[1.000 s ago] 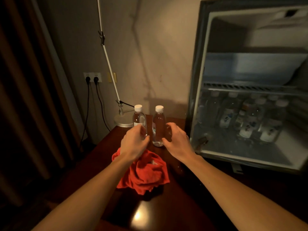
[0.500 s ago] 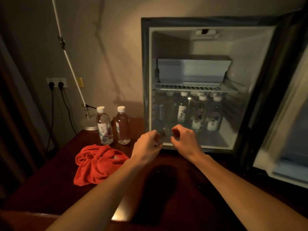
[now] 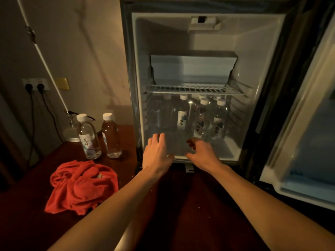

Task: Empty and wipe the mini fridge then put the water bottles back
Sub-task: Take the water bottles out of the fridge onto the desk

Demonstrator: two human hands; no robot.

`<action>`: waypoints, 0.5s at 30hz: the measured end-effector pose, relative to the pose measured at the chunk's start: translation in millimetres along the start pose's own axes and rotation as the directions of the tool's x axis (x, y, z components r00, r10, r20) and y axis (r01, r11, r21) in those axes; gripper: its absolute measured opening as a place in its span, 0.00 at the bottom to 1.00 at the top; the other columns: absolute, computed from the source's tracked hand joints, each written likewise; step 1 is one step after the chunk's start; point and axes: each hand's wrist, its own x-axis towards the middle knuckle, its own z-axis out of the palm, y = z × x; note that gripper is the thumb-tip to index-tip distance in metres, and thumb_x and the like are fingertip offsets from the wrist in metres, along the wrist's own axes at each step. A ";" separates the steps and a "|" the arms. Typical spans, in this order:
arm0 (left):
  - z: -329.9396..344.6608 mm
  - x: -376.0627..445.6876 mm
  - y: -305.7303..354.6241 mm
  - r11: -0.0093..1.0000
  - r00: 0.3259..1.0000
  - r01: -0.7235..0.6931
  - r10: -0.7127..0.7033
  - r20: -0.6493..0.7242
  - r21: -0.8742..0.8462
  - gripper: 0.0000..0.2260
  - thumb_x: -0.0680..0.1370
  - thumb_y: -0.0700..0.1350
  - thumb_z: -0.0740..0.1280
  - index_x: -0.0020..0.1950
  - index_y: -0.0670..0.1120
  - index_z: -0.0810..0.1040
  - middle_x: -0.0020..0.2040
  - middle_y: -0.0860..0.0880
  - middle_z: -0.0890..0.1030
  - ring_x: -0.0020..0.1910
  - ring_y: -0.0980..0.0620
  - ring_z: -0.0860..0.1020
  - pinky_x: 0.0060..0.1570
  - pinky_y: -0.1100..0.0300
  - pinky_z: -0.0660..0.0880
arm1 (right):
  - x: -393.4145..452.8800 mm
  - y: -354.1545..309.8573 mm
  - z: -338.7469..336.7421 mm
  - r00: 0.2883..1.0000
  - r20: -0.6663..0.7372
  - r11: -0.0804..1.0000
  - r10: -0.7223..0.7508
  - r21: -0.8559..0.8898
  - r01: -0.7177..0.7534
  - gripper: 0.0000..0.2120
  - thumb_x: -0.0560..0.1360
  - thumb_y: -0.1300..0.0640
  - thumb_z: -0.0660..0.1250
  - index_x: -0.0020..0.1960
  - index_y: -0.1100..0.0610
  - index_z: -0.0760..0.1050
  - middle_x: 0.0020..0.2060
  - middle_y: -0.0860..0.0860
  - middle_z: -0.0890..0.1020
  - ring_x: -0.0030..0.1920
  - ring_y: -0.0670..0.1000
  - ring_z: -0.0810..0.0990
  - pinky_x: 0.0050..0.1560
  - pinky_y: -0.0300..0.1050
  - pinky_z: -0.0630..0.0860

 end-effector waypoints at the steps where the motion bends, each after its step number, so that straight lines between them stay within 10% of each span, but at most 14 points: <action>1: 1.4 2.8 -1.7 1.000 1.000 0.017 -0.018 -0.012 -0.009 0.28 0.72 0.50 0.73 0.68 0.47 0.66 0.63 0.47 0.70 0.63 0.46 0.70 0.59 0.52 0.74 | 4.2 -2.0 2.9 1.000 0.017 1.000 -0.017 0.001 0.017 0.27 0.72 0.55 0.73 0.69 0.52 0.71 0.59 0.50 0.79 0.59 0.50 0.77 0.59 0.47 0.76; 15: 13.8 16.9 -24.4 0.984 0.985 0.171 -0.170 0.017 -0.052 0.27 0.75 0.49 0.69 0.69 0.43 0.62 0.60 0.42 0.76 0.58 0.38 0.77 0.48 0.47 0.75 | 60.6 -37.0 58.6 0.973 0.119 0.974 -0.198 -0.090 0.209 0.23 0.72 0.53 0.69 0.66 0.41 0.71 0.60 0.50 0.81 0.59 0.54 0.80 0.58 0.49 0.77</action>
